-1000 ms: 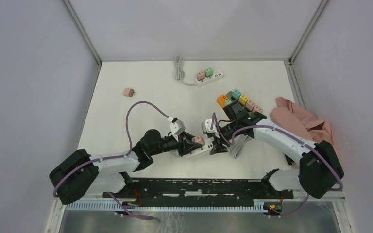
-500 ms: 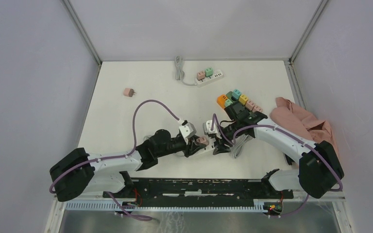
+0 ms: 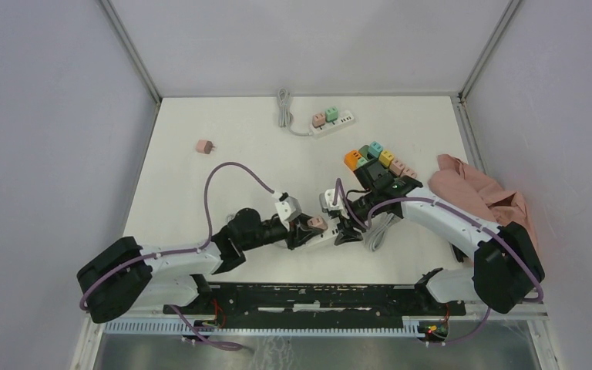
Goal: Pull the plug off the socket
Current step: Remove the plug from the socket.
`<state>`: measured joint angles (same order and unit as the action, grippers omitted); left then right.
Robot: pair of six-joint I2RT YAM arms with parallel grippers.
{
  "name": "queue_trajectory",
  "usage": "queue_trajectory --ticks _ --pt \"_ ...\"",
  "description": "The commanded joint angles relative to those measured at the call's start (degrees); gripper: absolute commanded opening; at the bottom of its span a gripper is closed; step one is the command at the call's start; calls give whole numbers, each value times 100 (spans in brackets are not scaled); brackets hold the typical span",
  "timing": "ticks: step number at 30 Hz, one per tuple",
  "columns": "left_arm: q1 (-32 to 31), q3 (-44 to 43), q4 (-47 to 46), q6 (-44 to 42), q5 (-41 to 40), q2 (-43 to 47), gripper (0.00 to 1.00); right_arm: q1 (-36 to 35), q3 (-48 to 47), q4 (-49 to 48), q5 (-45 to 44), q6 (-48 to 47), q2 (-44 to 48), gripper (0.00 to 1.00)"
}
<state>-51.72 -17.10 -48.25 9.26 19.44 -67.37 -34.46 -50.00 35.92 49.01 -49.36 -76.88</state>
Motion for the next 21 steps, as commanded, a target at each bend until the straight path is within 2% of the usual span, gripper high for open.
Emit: queue_trajectory --ticks 1,3,5,9,11,13,15,17,21 --pt "-701 -723 634 -1306 -1262 38 3 36 -36 293 -311 -214 -24 0" --pt "-727 -807 663 -1188 -1360 -65 3 28 -36 294 -330 -215 -51 0" --pt "-702 -702 238 -882 -1518 -55 3 34 -36 293 -357 -223 -58 0" --pt "25 -388 -827 741 -979 -61 3 33 -31 299 -381 -223 -71 0" --pt "534 -164 -1612 1663 -602 -193 3 35 -45 302 -384 -227 -78 0" --pt "735 7 -2376 2257 -383 -375 3 32 -52 315 -392 -223 -80 0" --pt "715 -98 -2432 2131 -93 -479 3 34 -54 323 -391 -225 -75 0" --pt "500 -339 -1776 1416 -77 -441 3 30 -58 327 -400 -223 -77 0" --pt "-350 -873 339 -680 -1204 -134 3 42 -55 327 -436 -227 -86 0"
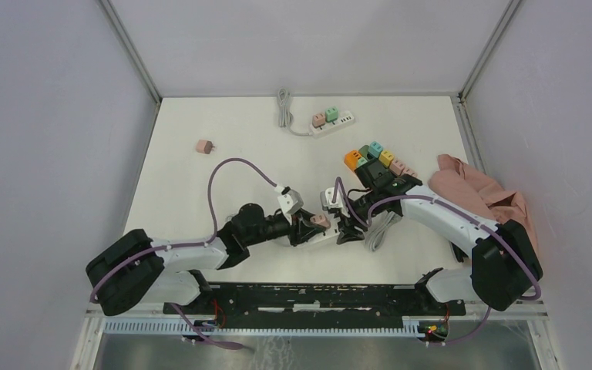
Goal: Pull the plug off the socket
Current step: Remove the plug from the socket.
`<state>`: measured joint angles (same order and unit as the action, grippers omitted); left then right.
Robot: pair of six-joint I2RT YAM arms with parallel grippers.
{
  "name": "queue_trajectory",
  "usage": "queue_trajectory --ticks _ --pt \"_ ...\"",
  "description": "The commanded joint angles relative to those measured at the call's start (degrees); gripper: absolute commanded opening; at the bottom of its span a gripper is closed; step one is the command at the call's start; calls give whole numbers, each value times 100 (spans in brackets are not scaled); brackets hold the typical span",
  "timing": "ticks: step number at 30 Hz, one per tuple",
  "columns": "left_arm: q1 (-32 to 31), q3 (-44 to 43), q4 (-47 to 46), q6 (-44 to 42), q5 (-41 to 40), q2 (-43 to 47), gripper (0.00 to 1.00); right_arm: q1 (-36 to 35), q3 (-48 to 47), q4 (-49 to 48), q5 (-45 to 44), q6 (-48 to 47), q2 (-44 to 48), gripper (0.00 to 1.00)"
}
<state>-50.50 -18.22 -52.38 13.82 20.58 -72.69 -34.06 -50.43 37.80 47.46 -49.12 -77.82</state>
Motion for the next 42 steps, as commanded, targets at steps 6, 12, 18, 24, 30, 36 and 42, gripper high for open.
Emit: queue_trajectory --ticks 6,12,18,24,30,36,42 --pt "-578 -495 676 -1221 -1688 727 3 5 -36 132 -308 -255 -52 0" --pt "438 8 -946 834 -486 577 3 1 -47 170 -295 -256 -99 0" --pt "-368 -673 762 -962 -1183 618 3 0 -63 186 -321 -256 -132 0" --pt "-527 -709 781 -932 -1513 640 3 7 -57 134 -357 -204 -149 0" --pt "-273 -333 -240 -31 -1252 422 3 14 -68 160 -156 -115 -179 23" --pt "-223 -357 -501 77 -1181 199 3 14 -89 102 -217 -1 -271 53" --pt "-215 -317 -760 6 -994 -9 3 14 -92 62 -289 64 -393 69"
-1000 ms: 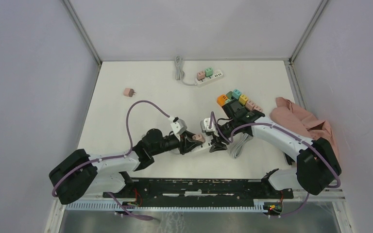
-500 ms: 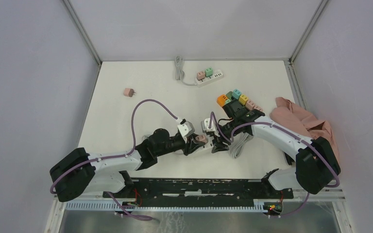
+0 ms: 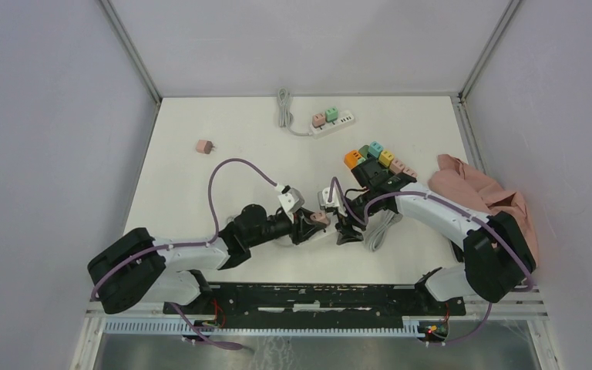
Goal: Pull the plug off the socket
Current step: Remove the plug from the socket.
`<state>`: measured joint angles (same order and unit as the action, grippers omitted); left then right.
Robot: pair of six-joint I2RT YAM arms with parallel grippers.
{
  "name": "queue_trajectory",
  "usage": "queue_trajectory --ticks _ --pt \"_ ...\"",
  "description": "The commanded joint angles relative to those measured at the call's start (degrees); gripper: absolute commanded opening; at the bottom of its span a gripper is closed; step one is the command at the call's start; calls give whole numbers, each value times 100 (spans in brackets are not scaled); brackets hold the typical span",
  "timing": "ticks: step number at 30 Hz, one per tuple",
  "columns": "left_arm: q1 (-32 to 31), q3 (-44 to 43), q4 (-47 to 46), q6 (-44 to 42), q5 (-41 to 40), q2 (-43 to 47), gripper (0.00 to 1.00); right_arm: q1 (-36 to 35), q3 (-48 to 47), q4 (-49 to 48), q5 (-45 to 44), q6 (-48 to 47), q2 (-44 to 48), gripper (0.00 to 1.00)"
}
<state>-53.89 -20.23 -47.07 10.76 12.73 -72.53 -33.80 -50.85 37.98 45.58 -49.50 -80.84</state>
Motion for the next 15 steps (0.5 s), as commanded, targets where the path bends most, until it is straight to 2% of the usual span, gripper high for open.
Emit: queue_trajectory --ticks 1,9,15 --pt "121 -107 -1344 312 -192 -51 3 -19 -55 36 -88 117 -104 71" --pt "123 -69 -1596 366 -31 -195 3 9 -141 -114 254 588 -25 89" --pt "115 -84 -1694 409 110 -237 3 106 -106 -501 645 1179 89 91"
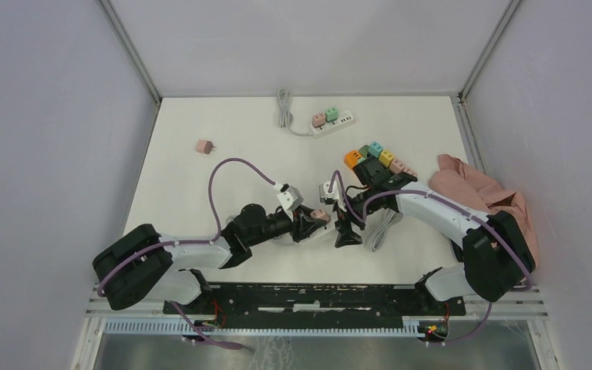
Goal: Pull the plug off the socket
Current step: Remove the plug from the socket.
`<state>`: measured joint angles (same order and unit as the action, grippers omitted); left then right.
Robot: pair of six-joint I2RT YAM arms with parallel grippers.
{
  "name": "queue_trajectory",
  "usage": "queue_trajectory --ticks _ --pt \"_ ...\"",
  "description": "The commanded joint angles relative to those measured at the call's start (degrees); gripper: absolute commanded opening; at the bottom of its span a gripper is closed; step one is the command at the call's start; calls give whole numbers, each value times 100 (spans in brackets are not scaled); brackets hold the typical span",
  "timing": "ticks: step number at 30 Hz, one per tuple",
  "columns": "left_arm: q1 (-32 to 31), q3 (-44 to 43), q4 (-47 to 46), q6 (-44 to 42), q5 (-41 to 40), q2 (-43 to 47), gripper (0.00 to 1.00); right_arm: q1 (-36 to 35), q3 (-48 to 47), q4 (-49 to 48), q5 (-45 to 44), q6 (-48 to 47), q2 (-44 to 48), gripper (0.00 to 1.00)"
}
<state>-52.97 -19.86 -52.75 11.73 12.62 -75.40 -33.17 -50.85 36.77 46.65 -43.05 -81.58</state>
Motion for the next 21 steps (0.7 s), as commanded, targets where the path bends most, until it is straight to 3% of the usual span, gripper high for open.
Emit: queue_trajectory --ticks 1,10,17,21 --pt "27 -134 -1135 313 162 32 3 71 -97 -446 581 611 188 90" --pt "28 -299 -1210 370 621 -265 3 155 4 -667 820 773 307 83" --pt "26 -361 -1203 392 741 -285 3 147 15 -436 947 414 292 68" --pt "24 -354 -1183 375 739 -239 3 137 27 -359 923 275 284 70"
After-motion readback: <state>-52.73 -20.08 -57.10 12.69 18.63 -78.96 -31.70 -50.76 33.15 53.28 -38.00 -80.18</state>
